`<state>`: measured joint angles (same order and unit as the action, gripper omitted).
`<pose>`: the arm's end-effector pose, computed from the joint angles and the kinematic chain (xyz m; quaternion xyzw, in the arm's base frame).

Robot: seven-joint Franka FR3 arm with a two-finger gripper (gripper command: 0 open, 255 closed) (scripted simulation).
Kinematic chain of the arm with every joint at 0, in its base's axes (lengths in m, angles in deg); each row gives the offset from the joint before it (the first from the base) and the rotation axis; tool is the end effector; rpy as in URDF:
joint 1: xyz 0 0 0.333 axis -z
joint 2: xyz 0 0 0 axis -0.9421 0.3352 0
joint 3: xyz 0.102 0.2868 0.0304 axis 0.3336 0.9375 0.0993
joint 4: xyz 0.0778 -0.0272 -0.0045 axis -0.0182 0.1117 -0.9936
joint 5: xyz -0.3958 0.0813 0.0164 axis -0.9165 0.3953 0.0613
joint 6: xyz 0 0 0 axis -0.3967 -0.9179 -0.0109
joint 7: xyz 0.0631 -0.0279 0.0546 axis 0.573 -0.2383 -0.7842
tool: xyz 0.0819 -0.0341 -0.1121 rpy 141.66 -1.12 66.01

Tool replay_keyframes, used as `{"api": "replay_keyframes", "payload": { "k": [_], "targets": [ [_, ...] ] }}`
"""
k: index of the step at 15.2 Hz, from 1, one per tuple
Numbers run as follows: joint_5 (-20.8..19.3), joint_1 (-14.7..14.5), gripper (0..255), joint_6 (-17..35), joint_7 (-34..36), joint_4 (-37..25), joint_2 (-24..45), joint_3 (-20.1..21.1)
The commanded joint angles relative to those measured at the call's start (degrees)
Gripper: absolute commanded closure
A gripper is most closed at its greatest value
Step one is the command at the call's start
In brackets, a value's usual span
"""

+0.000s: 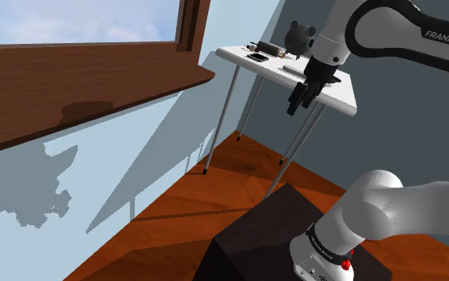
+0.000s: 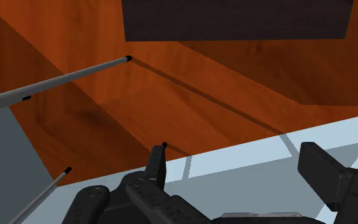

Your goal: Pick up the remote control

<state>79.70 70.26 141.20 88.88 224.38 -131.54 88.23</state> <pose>0.3217 -0.0035 0.5362 0.9982 0.0142 0.0165 0.0561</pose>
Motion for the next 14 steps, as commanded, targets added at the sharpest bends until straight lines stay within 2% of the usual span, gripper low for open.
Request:
{"api": "replay_keyframes", "payload": {
  "k": [1, 8, 14],
  "targets": [
    [0.00, 0.00, 0, 0.00, 0.00, 0.00, 0.00, 0.00],
    [-4.19, 1.59, 0, 0.46, -12.31, -8.25, 7.90, -9.68],
    [-5.17, 1.70, 0, 0.40, -22.94, -18.28, 17.27, -17.47]
  ]
}}
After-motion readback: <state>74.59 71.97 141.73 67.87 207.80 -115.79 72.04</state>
